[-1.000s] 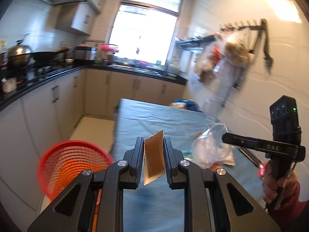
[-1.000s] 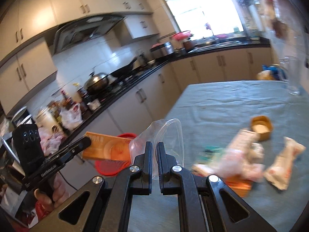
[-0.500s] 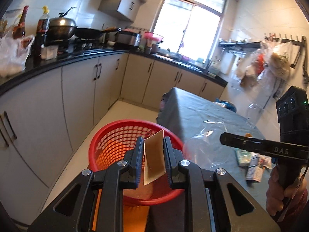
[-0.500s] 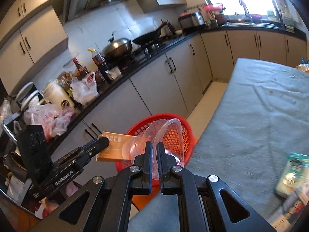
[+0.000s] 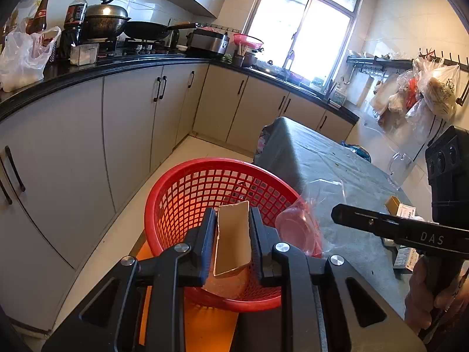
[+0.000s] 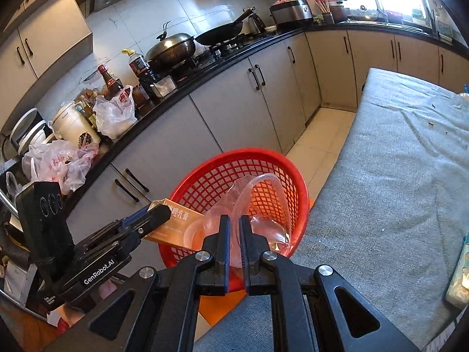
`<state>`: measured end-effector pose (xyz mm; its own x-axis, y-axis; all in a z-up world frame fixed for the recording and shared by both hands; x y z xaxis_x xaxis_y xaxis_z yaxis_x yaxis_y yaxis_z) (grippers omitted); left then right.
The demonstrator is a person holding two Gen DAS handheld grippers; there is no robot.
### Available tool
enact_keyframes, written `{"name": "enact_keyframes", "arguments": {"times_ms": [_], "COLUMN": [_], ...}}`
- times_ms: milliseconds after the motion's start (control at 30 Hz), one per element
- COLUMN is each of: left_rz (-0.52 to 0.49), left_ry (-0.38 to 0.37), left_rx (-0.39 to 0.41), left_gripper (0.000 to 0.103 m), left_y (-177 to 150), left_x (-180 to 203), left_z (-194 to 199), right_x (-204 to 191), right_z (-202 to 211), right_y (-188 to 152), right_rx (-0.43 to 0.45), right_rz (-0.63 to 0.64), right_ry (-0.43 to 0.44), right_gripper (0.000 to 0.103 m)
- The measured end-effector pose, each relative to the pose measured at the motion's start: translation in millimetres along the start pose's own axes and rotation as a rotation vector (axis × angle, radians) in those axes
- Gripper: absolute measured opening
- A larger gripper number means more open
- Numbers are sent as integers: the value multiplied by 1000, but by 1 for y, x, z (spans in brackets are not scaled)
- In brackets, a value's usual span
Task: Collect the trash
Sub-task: 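Drop the orange box into the red basket with the left tool while the right tool drops the clear cup, then grasp the white-and-green medicine box with the left tool while the right tool grasps the white printed bag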
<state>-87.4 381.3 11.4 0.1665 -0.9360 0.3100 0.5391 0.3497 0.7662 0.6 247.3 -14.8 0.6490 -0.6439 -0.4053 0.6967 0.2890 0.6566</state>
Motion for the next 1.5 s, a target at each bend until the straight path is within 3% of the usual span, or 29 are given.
{"name": "enact_keyframes", "arguments": {"times_ms": [100,233,567,700,833,1300,1500], "left_rz": [5,2,4,-21,-46,-162,-246], "left_ry": [-2,-2,-21,-40,-66,-187,-242], "left_rx": [9,16,41,42,33,-58,-106], "left_gripper": [27,34,40,42,47,56,63], "left_y": [1,2,0,-5,-10,-42,-59], "left_x": [1,6,25,45,70,164,212], "left_z": [3,8,22,25,25,9,0], "right_x": [-2,-2,10,16,25,98,145], "right_z": [3,9,40,57,76,178,232], "right_y": [-1,-1,-13,-20,-25,-49,-63], "right_rx": [1,18,49,67,98,246,339], "right_rz": [6,5,-34,-43,-63,-201,-294], "right_ry": [8,8,15,10,2,-65,-150], "right_gripper": [10,23,24,25,39,40,42]}}
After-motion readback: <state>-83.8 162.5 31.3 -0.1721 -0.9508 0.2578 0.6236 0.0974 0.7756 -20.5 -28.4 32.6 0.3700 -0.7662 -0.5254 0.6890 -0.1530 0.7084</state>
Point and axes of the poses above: each gripper's, at about its wrist camera, not at the fingertips, and z roughly against the way its jaws point, x to its right, y to its top, the point moved 6 cm from there along -z, roughly the way its jaws point, and after that the axes turned 1 degree about -x, right-handed, at the moved point
